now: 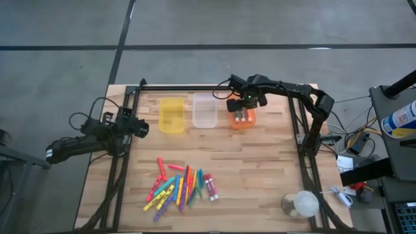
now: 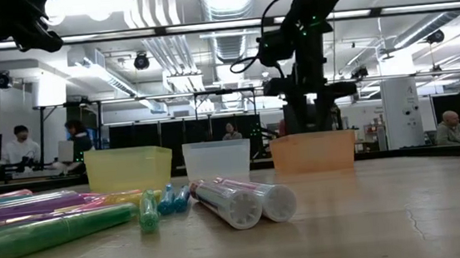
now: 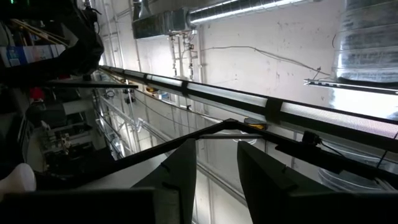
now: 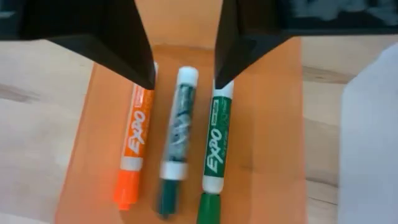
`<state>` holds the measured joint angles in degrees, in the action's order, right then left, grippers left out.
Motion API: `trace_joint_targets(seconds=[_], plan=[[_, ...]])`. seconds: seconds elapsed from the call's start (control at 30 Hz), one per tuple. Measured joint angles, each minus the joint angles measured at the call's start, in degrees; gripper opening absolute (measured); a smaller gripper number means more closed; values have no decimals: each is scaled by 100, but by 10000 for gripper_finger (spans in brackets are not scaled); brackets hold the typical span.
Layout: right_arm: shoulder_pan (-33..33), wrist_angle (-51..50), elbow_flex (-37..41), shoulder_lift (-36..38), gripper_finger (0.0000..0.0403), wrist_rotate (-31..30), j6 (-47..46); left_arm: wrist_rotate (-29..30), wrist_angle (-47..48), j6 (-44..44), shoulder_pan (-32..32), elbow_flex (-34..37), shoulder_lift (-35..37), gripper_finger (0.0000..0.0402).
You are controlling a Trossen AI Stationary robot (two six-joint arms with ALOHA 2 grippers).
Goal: Pick & Place Markers
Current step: Put the pink marker pen into the orange bin
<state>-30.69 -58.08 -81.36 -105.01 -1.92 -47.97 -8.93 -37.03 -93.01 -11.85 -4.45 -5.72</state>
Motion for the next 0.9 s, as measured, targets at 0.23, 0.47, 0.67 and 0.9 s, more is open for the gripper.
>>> trace_joint_targets(seconds=[0.23, 0.47, 0.67, 0.9], plan=[[304, 0, -227, 58, 201, 58, 29, -2, -1, 0, -1, 1, 0, 112], [1376, 15, -689, 81, 196, 106, -431, -125, -1, 0, -1, 2, 0, 112], [2467, 167, -923, 81, 188, -42, -1194, -112, 0, 64, 0, 2, 0, 112], [3541, 1057, -927, -45, 179, -101, -2254, -39, 1, 54, 0, 2, 0, 112]])
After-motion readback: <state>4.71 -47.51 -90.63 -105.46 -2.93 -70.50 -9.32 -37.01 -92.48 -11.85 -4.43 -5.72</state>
